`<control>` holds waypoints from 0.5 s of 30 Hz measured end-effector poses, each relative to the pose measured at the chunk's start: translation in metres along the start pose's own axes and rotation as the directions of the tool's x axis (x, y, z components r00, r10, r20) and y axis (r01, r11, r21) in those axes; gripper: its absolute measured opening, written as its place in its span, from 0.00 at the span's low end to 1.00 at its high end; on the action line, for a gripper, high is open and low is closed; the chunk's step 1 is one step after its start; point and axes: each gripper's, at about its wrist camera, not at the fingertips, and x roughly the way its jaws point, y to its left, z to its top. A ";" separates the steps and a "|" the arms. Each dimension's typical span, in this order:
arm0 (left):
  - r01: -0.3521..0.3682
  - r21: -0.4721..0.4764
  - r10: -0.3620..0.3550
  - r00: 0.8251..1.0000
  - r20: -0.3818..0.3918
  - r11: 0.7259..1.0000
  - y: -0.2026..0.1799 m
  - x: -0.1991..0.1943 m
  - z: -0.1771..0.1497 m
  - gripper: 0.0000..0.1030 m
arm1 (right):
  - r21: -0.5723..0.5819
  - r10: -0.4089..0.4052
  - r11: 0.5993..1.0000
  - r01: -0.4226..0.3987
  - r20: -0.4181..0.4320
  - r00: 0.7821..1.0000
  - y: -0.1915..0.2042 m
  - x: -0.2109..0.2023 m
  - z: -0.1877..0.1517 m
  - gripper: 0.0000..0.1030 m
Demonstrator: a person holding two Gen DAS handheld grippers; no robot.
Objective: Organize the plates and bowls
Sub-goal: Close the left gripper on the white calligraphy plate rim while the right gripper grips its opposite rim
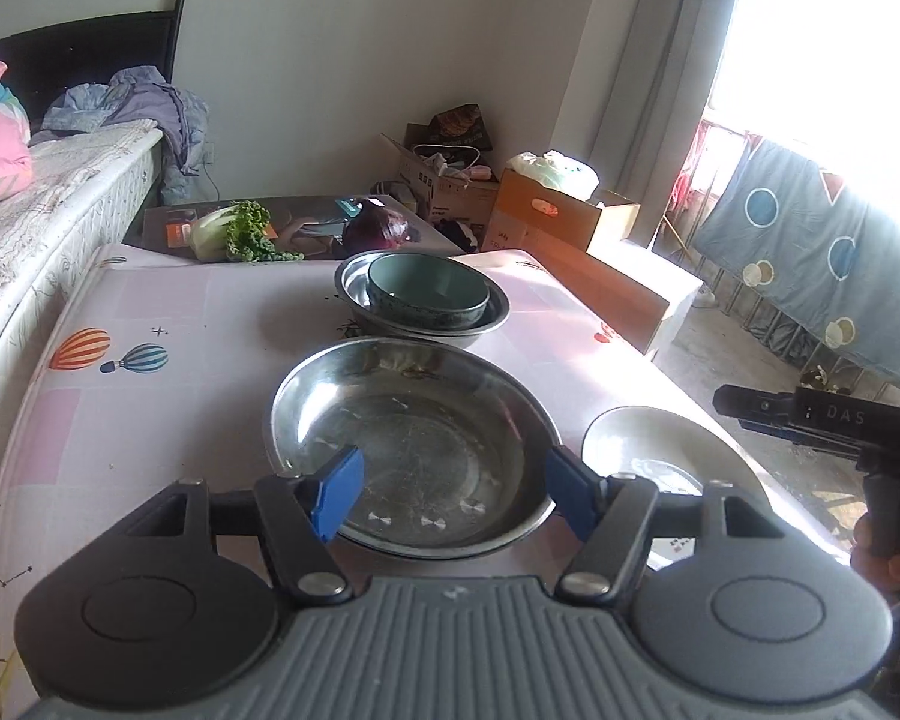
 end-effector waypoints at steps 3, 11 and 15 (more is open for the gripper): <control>0.071 0.018 -0.070 0.996 -0.052 0.997 -0.025 0.016 -0.010 0.66 | 0.007 -0.028 1.000 0.028 0.008 1.000 -0.031 -0.016 -0.005 0.49; 0.142 0.025 -0.138 0.981 -0.137 0.989 -0.073 0.072 -0.031 0.65 | 0.062 -0.038 0.997 0.039 -0.028 0.999 -0.095 -0.014 -0.023 0.49; 0.108 0.068 -0.097 0.983 -0.154 0.992 -0.090 0.090 -0.036 0.64 | 0.103 -0.003 0.995 0.007 -0.040 0.999 -0.116 0.003 -0.023 0.48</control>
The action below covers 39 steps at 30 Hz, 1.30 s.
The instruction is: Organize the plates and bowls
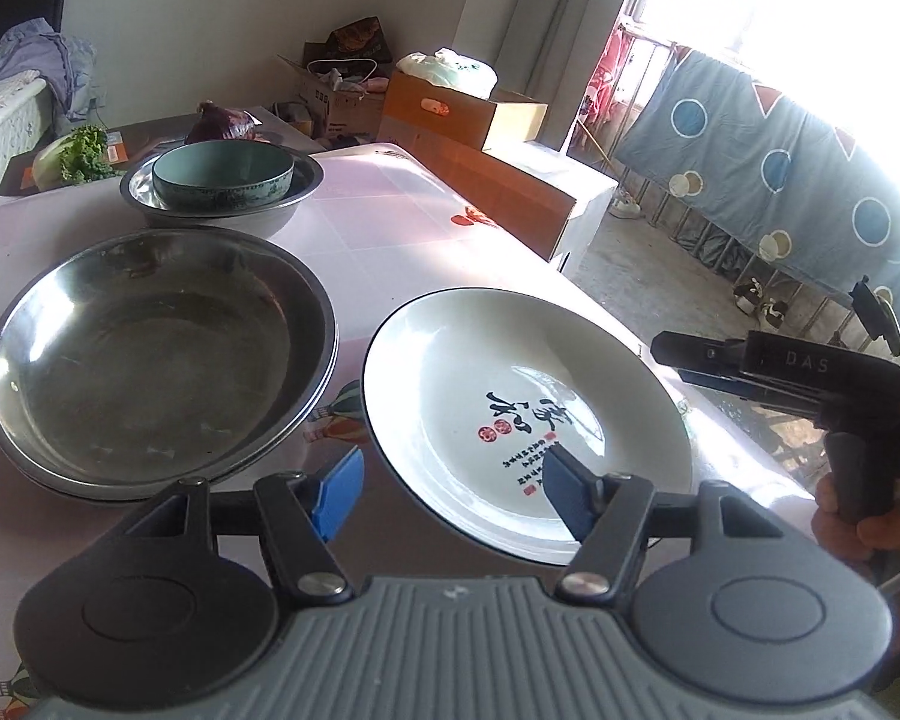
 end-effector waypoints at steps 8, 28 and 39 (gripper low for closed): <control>-0.101 0.056 0.102 0.995 -0.016 0.993 -0.012 0.019 0.002 0.51 | 0.022 0.076 0.997 -0.075 -0.042 0.996 -0.011 0.033 0.006 0.30; -0.087 0.069 0.095 0.988 -0.125 0.994 0.003 -0.006 -0.014 0.29 | 0.055 0.098 0.994 -0.091 -0.123 0.988 0.018 0.014 -0.037 0.13; -0.080 0.072 0.092 0.979 -0.185 0.994 0.029 -0.064 -0.055 0.30 | 0.057 0.120 0.992 -0.111 -0.173 0.978 0.067 -0.025 -0.091 0.14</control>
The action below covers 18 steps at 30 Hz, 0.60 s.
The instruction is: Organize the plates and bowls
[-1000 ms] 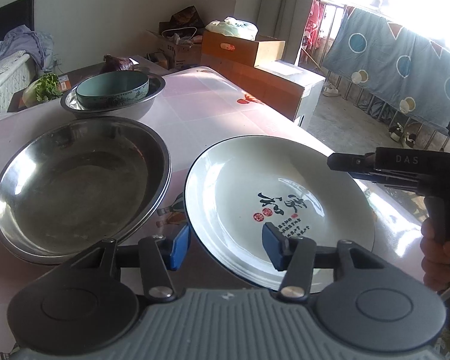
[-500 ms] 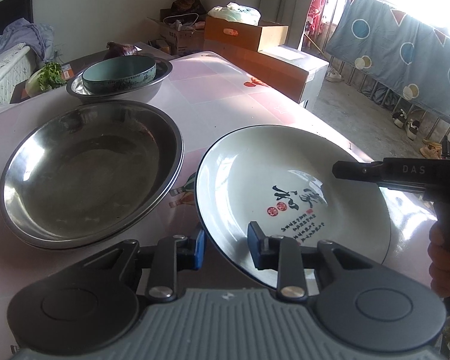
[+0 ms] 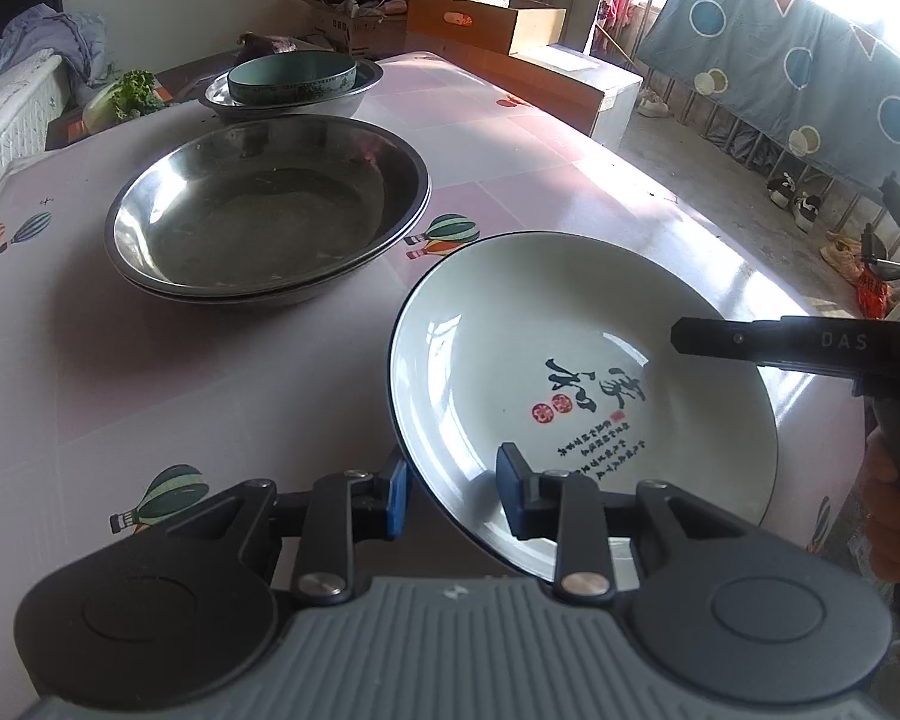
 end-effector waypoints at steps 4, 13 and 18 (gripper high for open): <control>-0.016 -0.032 0.016 1.000 -0.010 0.999 0.015 -0.014 -0.014 0.30 | -0.005 0.022 1.000 -0.022 -0.019 1.000 0.021 0.005 -0.015 0.14; -0.079 -0.119 0.079 0.997 -0.002 0.990 0.054 -0.041 -0.039 0.31 | -0.053 0.065 0.996 -0.069 -0.076 0.995 0.072 0.035 -0.023 0.14; -0.102 -0.166 0.105 0.994 0.013 0.981 0.072 -0.046 -0.043 0.34 | -0.093 0.071 0.992 -0.080 -0.096 0.993 0.094 0.054 -0.021 0.14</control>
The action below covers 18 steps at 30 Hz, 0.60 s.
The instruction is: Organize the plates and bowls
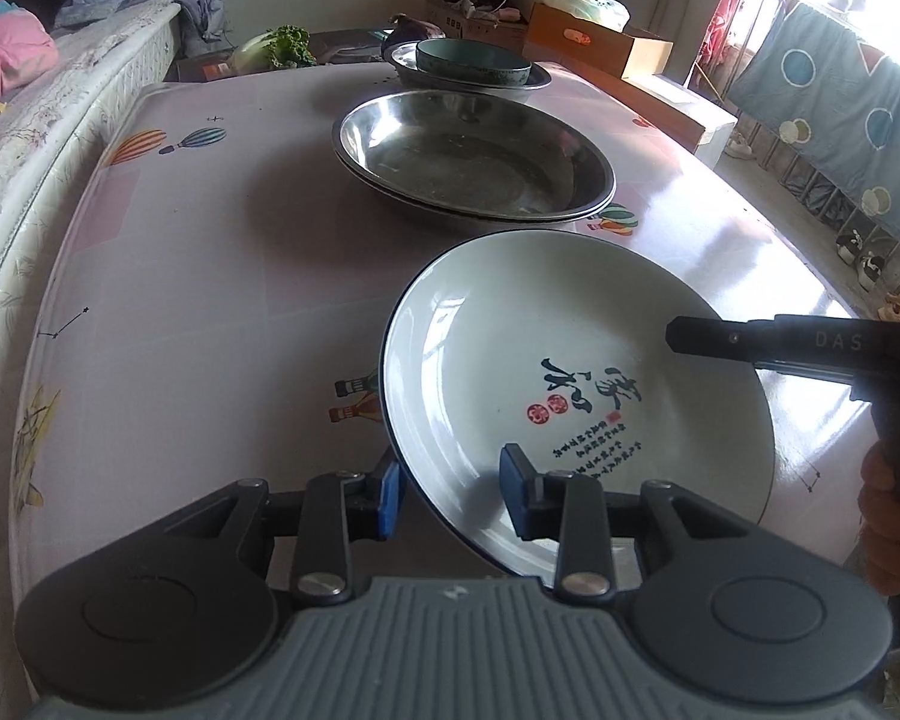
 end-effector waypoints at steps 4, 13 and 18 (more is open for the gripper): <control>0.024 -0.028 -0.023 1.000 0.004 0.999 0.008 0.001 0.002 0.37 | -0.040 -0.026 0.999 0.026 -0.005 1.000 0.008 0.010 0.005 0.15; 0.015 -0.011 -0.015 1.000 0.021 1.000 0.006 0.006 0.005 0.44 | -0.051 -0.057 0.997 0.056 -0.009 0.998 0.011 0.006 0.000 0.15; 0.008 -0.010 -0.008 0.999 0.031 1.000 0.005 0.009 0.006 0.47 | -0.042 -0.067 0.997 0.066 -0.009 0.998 0.012 0.001 -0.005 0.15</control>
